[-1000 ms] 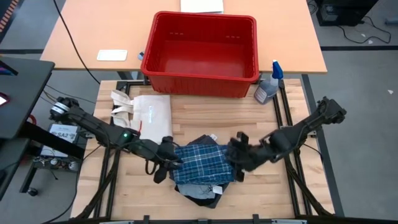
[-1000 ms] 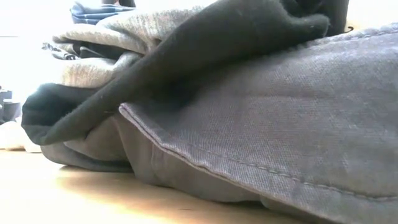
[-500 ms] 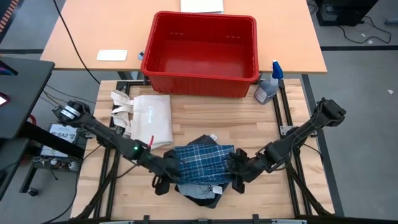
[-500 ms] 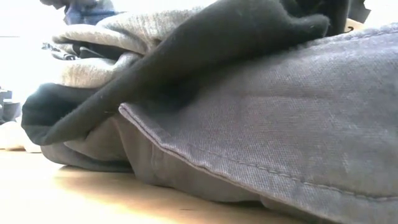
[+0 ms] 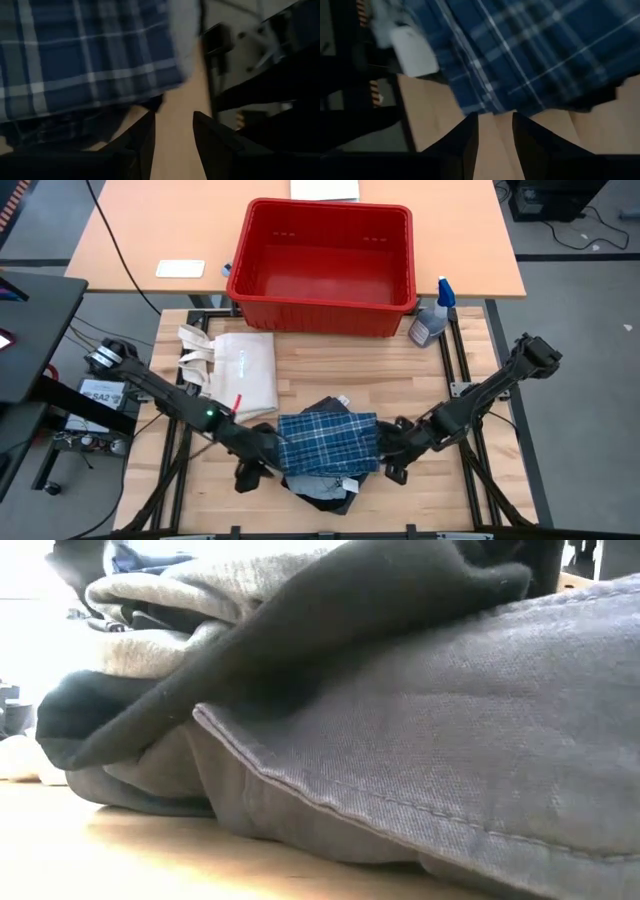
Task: Sort clothes
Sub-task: Adjust the blue pants on top of the stacked clothes
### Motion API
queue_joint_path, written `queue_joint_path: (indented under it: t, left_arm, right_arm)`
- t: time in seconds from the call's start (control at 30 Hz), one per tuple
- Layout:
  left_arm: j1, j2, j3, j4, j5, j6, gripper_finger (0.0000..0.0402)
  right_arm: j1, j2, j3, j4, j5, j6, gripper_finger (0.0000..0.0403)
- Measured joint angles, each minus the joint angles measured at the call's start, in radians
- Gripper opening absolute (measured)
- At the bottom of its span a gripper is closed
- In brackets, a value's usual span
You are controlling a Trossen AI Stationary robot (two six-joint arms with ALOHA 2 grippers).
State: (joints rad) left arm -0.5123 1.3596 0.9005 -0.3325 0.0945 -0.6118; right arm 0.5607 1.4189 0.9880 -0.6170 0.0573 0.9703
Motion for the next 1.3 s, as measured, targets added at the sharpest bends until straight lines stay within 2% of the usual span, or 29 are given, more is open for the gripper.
queue_joint_path:
  t: [0.1, 0.17, 0.27, 0.43, 0.73, 0.87, 1.03, 1.17, 1.3]
  left_arm:
    - [-0.001, -0.058, 0.001, 0.01, -0.007, -0.002, 0.0137]
    - [0.006, -0.084, 0.001, 0.01, -0.052, -0.002, 0.0137]
    - [0.028, -0.086, 0.001, 0.015, -0.108, -0.003, 0.0137]
    - [0.048, -0.086, 0.001, 0.037, -0.111, -0.061, 0.0137]
    - [0.071, -0.117, 0.001, 0.241, -0.145, -0.05, 0.0137]
    - [0.103, -0.116, 0.002, 0.249, -0.165, -0.04, 0.0137]
    - [0.183, -0.13, 0.001, 0.257, -0.141, -0.088, 0.0137]
    - [0.241, -0.159, 0.001, 0.257, -0.076, -0.107, 0.0137]
    - [0.274, -0.188, 0.001, 0.257, -0.05, -0.11, 0.0137]
  right_arm:
    - [0.0, -0.06, 0.036, -0.056, 0.029, -0.001, 0.0129]
    - [0.0, -0.104, 0.041, -0.057, 0.069, -0.003, 0.0129]
    - [0.0, -0.16, 0.041, -0.071, 0.16, -0.008, 0.0129]
    - [-0.004, -0.217, 0.041, -0.074, 0.289, -0.051, 0.0129]
    - [-0.038, -0.226, 0.041, -0.01, 0.296, -0.002, 0.013]
    - [-0.108, -0.226, 0.041, 0.108, 0.281, -0.026, 0.013]
    - [-0.166, -0.226, 0.041, 0.184, 0.29, -0.054, 0.013]
    - [-0.205, -0.222, 0.041, 0.169, 0.227, -0.057, 0.013]
    - [-0.257, -0.176, 0.068, 0.155, 0.11, -0.114, 0.013]
